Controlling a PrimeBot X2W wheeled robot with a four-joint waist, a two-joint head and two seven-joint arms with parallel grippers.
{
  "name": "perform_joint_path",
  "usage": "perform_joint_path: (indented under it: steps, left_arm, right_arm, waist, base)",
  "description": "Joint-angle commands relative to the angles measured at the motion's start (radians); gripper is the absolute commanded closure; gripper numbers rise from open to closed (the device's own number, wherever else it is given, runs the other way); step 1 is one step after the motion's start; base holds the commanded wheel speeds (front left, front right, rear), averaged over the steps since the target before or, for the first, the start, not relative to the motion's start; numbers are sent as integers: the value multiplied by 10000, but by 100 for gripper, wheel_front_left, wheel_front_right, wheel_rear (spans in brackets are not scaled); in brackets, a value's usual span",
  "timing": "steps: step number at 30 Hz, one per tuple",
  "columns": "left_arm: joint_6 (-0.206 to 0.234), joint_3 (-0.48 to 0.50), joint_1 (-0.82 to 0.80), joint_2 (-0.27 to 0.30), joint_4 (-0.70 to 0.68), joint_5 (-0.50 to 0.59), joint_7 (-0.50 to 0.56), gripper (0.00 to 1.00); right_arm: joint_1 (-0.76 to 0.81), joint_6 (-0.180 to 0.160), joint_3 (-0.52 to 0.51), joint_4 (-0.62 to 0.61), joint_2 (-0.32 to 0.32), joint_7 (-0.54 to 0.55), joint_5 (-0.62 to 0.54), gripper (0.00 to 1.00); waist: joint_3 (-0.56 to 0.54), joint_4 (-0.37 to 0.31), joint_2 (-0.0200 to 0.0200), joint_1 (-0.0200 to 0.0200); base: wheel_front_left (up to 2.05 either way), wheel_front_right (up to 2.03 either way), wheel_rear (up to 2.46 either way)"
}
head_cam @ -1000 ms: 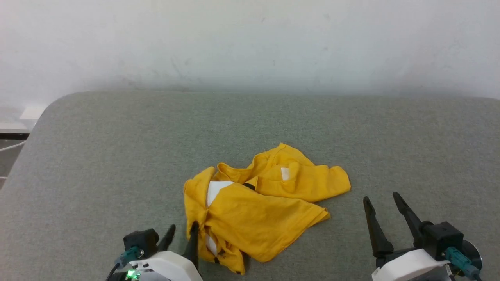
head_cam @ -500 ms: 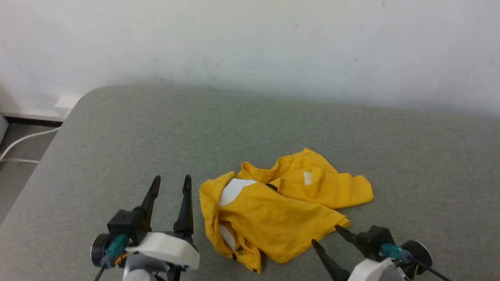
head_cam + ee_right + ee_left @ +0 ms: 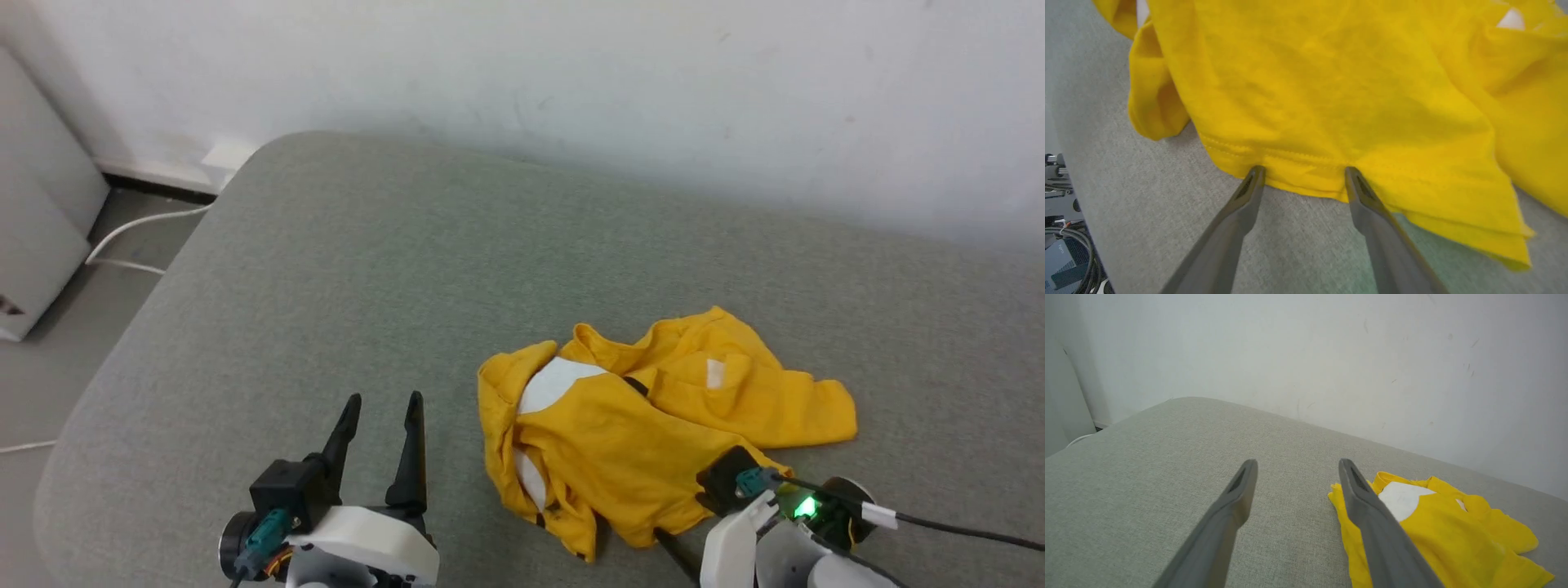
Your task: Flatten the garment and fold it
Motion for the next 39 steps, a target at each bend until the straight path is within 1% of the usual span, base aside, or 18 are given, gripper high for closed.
perform_joint_path:
  steps: [1, 4, 5, 6, 9, 11, 14, 17, 21, 24, 26, 28, 30, 32, 33, 34, 36, 39]
  left_arm:
    - [-83, 71, -45, -42, 32, 95, -46, 0]
    - [-186, 174, -37, -134, 80, 190, -46, 0]
    - [-210, 207, -27, -158, 101, 229, -46, 0]
    - [-227, 246, -13, -180, 120, 266, -46, 0]
    - [-267, 371, 70, -231, 176, 362, -47, 0]
    - [-307, 464, 135, -253, 184, 409, -47, 0]
    - [-364, 610, 259, -272, 215, 474, -47, 0]
    - [-402, 768, 377, -286, 246, 511, -47, 0]
    - [-473, 884, 489, -313, 296, 555, -47, 0]
    - [-527, 869, 475, -342, 366, 588, -47, 0]
    - [-531, 864, 445, -362, 416, 584, -47, 0]
    - [-524, 863, 414, -379, 483, 572, -47, 0]
    - [-504, 879, 399, -393, 555, 550, -47, 0]
    - [-509, 856, 393, -404, 686, 524, -47, 0]
    - [-510, 838, 396, -408, 770, 512, -47, 0]
    - [-518, 817, 395, -411, 861, 504, -47, 0]
    - [-532, 802, 384, -415, 1005, 492, -47, 0]
    - [-557, 720, 344, -392, 1286, 511, 27, 0]
  right_arm:
    - [-41, -11, 108, 202, -19, 130, 89, 0]
    - [-142, -11, 381, 638, -94, 173, 242, 0]
    - [-153, -11, 451, 780, -112, 178, 308, 52]
    - [-171, -11, 532, 890, -135, 139, 342, 100]
    - [-139, -11, 679, 1100, -225, -30, 527, 100]
    - [-65, -11, 493, 1098, -341, -194, 722, 100]
    - [131, -11, 2, 894, -780, -329, 865, 100]
    - [463, -11, -786, 525, -1452, -278, 852, 100]
    - [1088, -11, -2148, -123, -2348, 109, 664, 100]
    - [1681, -11, -3284, -594, -2748, 517, 525, 100]
    - [2147, -11, -4046, -802, -2825, 884, 392, 100]
    - [2610, -11, -4733, -980, -2737, 1266, 185, 100]
    - [3034, -11, -5265, -1154, -2462, 1616, -12, 100]
    - [3357, -11, -5552, -1402, -2076, 1837, -171, 100]
    - [3452, -11, -5659, -1595, -1872, 1814, -266, 46]
    - [3502, -11, -5815, -1798, -1651, 1731, -364, 0]
    - [3553, -11, -5972, -2260, -1269, 1510, -528, 0]
    - [3522, -11, -6094, -3136, -723, 1076, -405, 0]
  waist:
    - [199, 252, 0, 0]
    - [215, 323, 0, 0]
    - [211, 325, 0, 0]
    - [193, 310, 0, 0]
    - [49, 167, 0, 0]
    - [-89, -16, 0, 0]
    - [-312, -410, 0, 0]
    - [-496, -878, 0, 0]
    - [-604, -1475, 0, 0]
    - [-607, -1783, 0, 0]
    - [-576, -1918, 0, 0]
    - [-537, -2023, 0, 0]
    - [-480, -2121, 0, 0]
    - [-445, -2204, 0, 0]
    - [-440, -2250, 0, 0]
    - [-439, -2299, 0, 0]
    - [-450, -2404, 0, 0]
    - [-459, -2577, 0, 0]
  base:
    - [0, 0, 0]
    - [0, 0, 0]
    - [0, 0, 0]
    - [0, 0, 0]
    - [0, 0, 0]
    - [0, 0, 0]
    - [0, 0, 0]
    - [0, 0, 0]
    - [0, 0, 0]
    - [0, 0, 0]
    - [0, 0, 0]
    - [0, 0, 0]
    - [0, 0, 0]
    - [0, 0, 0]
    - [0, 0, 0]
    - [0, 0, 0]
    - [0, 0, 0]
    - [0, 0, 0]
